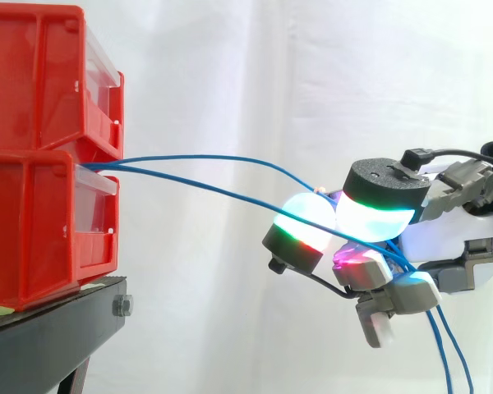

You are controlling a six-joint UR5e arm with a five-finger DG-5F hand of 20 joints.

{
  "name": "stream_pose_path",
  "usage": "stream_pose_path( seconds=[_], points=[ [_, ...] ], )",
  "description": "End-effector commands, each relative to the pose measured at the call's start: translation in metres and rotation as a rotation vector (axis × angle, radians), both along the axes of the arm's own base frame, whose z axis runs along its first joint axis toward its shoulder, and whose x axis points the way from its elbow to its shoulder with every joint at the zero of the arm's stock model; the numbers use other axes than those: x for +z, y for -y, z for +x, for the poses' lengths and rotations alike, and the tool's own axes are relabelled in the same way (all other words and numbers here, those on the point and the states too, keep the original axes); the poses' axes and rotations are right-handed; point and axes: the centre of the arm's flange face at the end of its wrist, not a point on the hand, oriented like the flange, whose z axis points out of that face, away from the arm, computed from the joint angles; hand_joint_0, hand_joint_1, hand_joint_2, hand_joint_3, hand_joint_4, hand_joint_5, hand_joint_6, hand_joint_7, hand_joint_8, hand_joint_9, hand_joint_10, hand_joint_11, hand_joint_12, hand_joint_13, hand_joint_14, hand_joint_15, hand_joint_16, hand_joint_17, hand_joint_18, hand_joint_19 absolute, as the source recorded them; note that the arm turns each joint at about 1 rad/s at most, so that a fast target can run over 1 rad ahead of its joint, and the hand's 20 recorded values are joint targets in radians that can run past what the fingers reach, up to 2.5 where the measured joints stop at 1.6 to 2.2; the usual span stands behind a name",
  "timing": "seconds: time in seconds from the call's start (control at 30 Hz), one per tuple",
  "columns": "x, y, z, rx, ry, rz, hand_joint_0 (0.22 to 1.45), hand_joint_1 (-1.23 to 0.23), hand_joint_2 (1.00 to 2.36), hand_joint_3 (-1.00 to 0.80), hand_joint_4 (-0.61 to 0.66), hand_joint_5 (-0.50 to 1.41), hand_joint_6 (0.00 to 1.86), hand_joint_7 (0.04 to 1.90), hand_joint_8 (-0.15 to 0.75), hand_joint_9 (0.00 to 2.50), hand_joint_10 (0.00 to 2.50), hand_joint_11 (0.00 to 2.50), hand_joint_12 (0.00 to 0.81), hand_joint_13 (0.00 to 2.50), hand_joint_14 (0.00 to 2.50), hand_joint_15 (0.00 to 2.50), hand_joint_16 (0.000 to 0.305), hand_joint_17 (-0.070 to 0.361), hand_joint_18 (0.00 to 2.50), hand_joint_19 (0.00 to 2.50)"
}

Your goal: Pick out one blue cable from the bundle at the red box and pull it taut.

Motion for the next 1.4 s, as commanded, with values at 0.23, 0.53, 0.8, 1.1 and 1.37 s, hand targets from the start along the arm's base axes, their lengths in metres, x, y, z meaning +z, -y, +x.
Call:
stream_pose_path(
  seconds=[0.23, 0.53, 0.8, 1.1, 1.37],
  points=[
    [0.0002, 0.0024, -0.0003, -0.009, 0.002, 0.031, 0.67, -0.97, 1.00, -0.50, 0.12, -0.21, 0.95, 0.72, 0.254, 1.07, 0.02, 1.00, 0.384, 1.19, 0.02, 0.79, 0.040, 0.089, 0.92, 0.57],
    [0.0002, 0.0024, -0.0003, -0.009, 0.002, 0.035, 0.59, -0.64, 1.00, -0.50, 0.11, -0.16, 0.89, 0.79, 0.284, 1.28, 0.02, 0.98, 0.351, 1.19, 0.02, 0.77, 0.035, 0.079, 0.87, 0.63],
    [0.0001, 0.0019, -0.0004, -0.004, 0.001, 0.033, 0.61, -0.57, 1.00, -0.48, 0.07, -0.14, 0.87, 0.83, 0.285, 1.30, 0.02, 0.94, 0.352, 1.20, 0.02, 0.78, 0.034, 0.076, 0.83, 0.67],
    [0.0008, 0.0018, 0.0000, -0.002, 0.002, 0.028, 0.60, -0.52, 1.01, -0.42, 0.07, -0.14, 0.87, 0.86, 0.293, 1.30, 0.03, 0.93, 0.365, 1.21, 0.02, 0.79, 0.037, 0.082, 0.77, 0.74],
    [0.0066, 0.0034, -0.0016, -0.007, 0.009, 0.014, 0.59, -0.44, 1.00, -0.47, 0.09, -0.14, 0.86, 0.83, 0.294, 1.30, 0.02, 0.92, 0.374, 1.20, 0.02, 0.79, 0.038, 0.084, 0.76, 0.74]
  ],
)
